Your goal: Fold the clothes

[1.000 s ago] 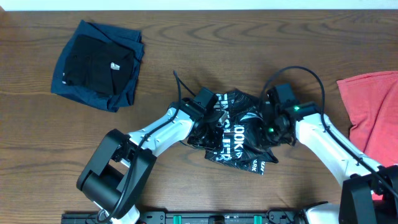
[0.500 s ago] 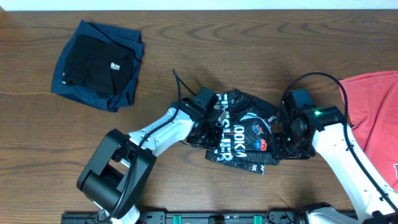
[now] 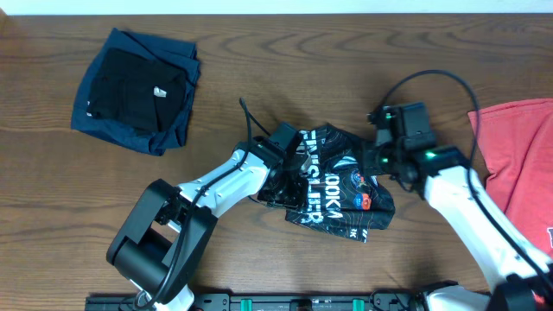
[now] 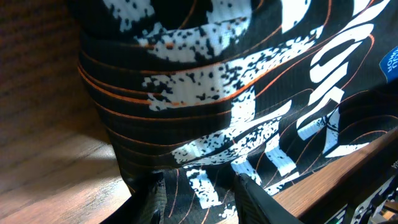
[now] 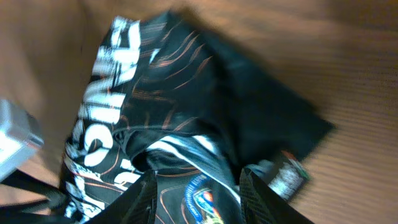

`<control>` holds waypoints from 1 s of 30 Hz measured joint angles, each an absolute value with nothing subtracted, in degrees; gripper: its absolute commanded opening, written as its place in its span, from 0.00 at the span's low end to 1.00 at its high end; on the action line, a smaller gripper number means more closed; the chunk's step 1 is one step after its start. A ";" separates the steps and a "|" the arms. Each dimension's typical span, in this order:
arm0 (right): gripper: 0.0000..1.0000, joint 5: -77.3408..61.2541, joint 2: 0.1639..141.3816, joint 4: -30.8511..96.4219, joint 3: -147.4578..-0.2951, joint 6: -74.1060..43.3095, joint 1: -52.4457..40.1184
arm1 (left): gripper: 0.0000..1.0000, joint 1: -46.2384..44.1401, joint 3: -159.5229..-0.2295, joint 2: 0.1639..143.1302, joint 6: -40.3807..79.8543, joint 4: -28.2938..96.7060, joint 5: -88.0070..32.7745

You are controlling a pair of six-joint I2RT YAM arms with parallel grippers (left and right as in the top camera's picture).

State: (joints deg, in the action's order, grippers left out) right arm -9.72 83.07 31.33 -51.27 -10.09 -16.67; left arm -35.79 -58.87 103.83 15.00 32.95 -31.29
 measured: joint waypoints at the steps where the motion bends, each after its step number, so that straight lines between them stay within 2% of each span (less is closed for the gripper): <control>1: 0.46 -9.96 84.55 30.74 -51.11 -9.37 -17.50 | 0.39 -35.79 -58.87 103.83 15.00 32.95 -31.29; 3: 0.52 -10.28 87.44 29.65 -50.85 -8.16 -18.90 | 0.39 -35.79 -58.87 103.83 15.00 32.97 -31.29; 5: 0.51 -10.55 90.61 27.77 -50.72 -7.05 -19.86 | 0.39 -35.79 -58.87 103.83 15.00 32.95 -31.29; 7: 0.37 -10.57 92.77 26.20 -50.68 -6.66 -20.12 | 0.39 -35.79 -58.87 103.83 15.00 32.95 -31.27; 8: 0.21 -10.44 93.78 25.54 -50.59 -6.68 -20.12 | 0.39 -35.79 -58.87 103.83 15.00 32.95 -31.27; 9: 0.12 -10.35 94.32 25.19 -50.50 -6.98 -20.12 | 0.40 -35.79 -58.87 103.83 15.00 32.95 -31.29; 11: 0.05 -10.02 94.61 24.82 -50.43 -7.27 -20.05 | 0.39 -35.79 -58.87 103.83 15.00 32.97 -31.27; 21: 0.05 -9.34 89.97 31.03 -52.75 -10.00 -12.32 | 0.40 -35.79 -58.87 103.83 15.00 32.91 -31.09; 22: 0.08 -9.15 89.41 31.18 -53.01 -10.31 -11.00 | 0.40 -35.79 -58.87 103.83 15.00 32.86 -31.09; 23: 0.16 -9.08 89.10 31.35 -53.21 -10.83 -9.82 | 0.40 -35.79 -58.87 103.83 15.00 32.77 -31.09; 24: 0.32 -9.10 88.97 31.40 -53.32 -11.64 -8.45 | 0.40 -35.79 -58.87 103.83 15.00 32.73 -31.09; 26: 0.51 -9.10 88.97 31.44 -53.39 -12.75 -5.63 | 0.40 -35.79 -58.87 103.83 15.00 32.73 -31.09; 28: 0.59 -10.22 88.97 31.53 -53.39 -13.10 -3.44 | 0.40 -35.79 -58.87 103.83 15.00 32.73 -31.09; 30: 0.60 -12.67 88.97 32.08 -53.41 -12.49 -1.69 | 0.40 -35.79 -58.87 103.83 15.00 32.73 -31.09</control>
